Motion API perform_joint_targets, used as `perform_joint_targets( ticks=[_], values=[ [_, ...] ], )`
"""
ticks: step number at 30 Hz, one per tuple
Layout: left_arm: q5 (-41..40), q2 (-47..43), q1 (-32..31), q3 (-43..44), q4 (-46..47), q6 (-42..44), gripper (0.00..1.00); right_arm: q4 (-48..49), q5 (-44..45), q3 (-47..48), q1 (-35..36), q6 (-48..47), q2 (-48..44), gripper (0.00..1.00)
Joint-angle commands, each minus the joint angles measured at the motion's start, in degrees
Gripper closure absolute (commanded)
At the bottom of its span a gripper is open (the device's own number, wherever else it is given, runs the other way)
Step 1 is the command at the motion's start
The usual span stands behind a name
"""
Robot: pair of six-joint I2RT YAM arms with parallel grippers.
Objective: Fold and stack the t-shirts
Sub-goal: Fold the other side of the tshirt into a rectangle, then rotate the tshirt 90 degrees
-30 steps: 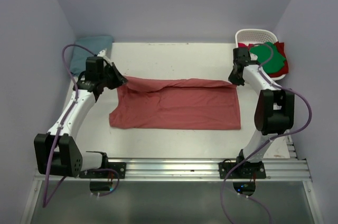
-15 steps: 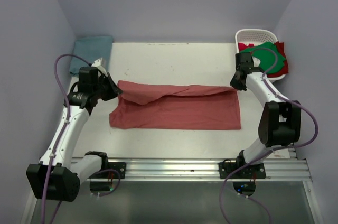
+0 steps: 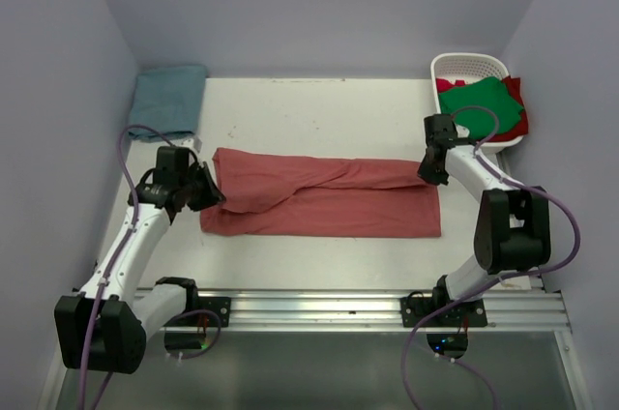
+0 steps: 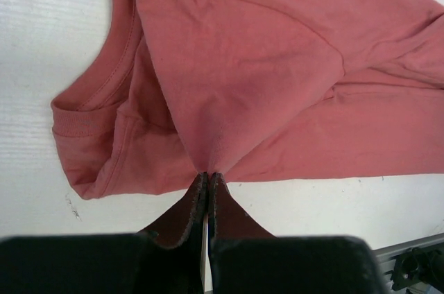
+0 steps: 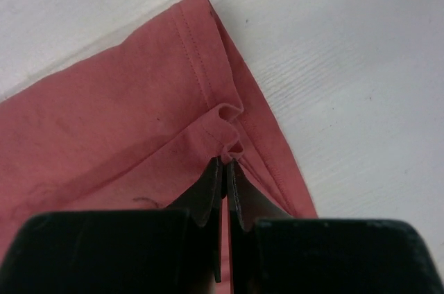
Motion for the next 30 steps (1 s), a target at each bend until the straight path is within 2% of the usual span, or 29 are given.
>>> perform_joint_targets(
  ticks=[1, 2, 3, 4, 6, 7, 9, 10, 13, 15, 17, 18, 19, 21, 22, 23, 26, 30],
  values=[
    [-0.32, -1.65, 0.6, -1.53, 0.04, 1.0, 1.0, 2.38, 1.23, -1.2, 0.45, -0.46, 0.16, 1.0],
    [-1.1, -1.74, 0.6, -1.88, -0.14, 0.74, 1.0, 2.47, 1.32, -1.38, 0.45, -0.46, 0.51, 1.0],
    [-1.2, -1.83, 0.6, -1.71, -0.57, 0.65, 1.0, 2.39, 1.32, -1.3, 0.45, -0.55, 1.04, 0.79],
    [-1.55, -2.0, 0.6, -1.19, -1.01, 0.65, 0.81, 2.21, 1.23, -1.29, 0.62, -0.64, 1.13, 0.65],
    [-3.3, -3.93, 0.6, -0.4, -1.55, -0.66, 0.56, 1.77, 1.05, -0.95, 0.97, -0.81, 0.78, 0.48],
    [-4.0, -4.98, 0.6, -0.04, -1.55, -2.06, 0.41, 1.42, 0.79, -0.77, 1.67, -1.07, -0.44, 0.4],
    [-5.85, -9.55, 0.6, 0.84, 0.03, -3.3, 0.3, 0.55, 0.53, -0.24, 2.47, -1.16, -2.89, 0.36],
    [-6.38, -11.13, 0.6, 0.93, 1.25, -4.26, 0.19, 0.63, 0.35, 0.11, 3.78, -1.34, -5.61, 0.34],
    [-7.0, -15.8, 0.6, -0.12, 8.1, -4.97, 0.07, 1.85, -0.87, 0.9, 6.15, -2.48, -8.7, 0.33],
    [-6.21, -14.84, 0.6, -1.71, 13.73, -5.32, 0.09, 1.51, -1.58, 3.0, 6.43, -2.48, -7.84, 0.4],
    [-3.94, -10.65, 0.6, -3.19, 19.42, -6.37, 0.21, 1.25, -3.5, 5.54, 6.43, -2.48, -5.38, 0.59],
    [-2.97, -8.79, 0.6, -3.64, 21.37, -6.81, 0.32, 0.9, -4.39, 6.43, 6.43, -2.48, -2.41, 0.92],
    [-2.09, -6.77, 0.6, -4.08, 23.39, -7.17, 0.58, 0.89, -5.09, 7.14, 6.43, -2.31, -0.9, 1.0],
    [-0.06, -0.53, 0.6, -4.96, 28.93, -9.19, 0.79, 1.07, -7.37, 8.63, 6.51, -2.13, 2.69, 1.0],
    [0.29, 1.49, 0.6, -5.14, 30.61, -10.32, 0.95, 1.68, -7.91, 8.38, 6.69, -2.13, 3.5, 1.0],
    [0.91, 5.08, 0.6, -5.57, 33.58, -10.94, 1.0, 2.29, -8.17, 8.02, 6.86, -2.22, 4.2, 1.0],
    [2.23, 10.45, 0.34, -5.84, 37.98, -12.18, 1.0, 3.87, -9.05, 6.19, 7.04, -2.04, 5.61, 1.0],
    [0.12, 13.72, -1.59, -7.16, 39.41, -12.09, 1.0, 7.04, -9.58, 3.02, 7.48, -2.04, 6.93, 1.0]
  ],
)
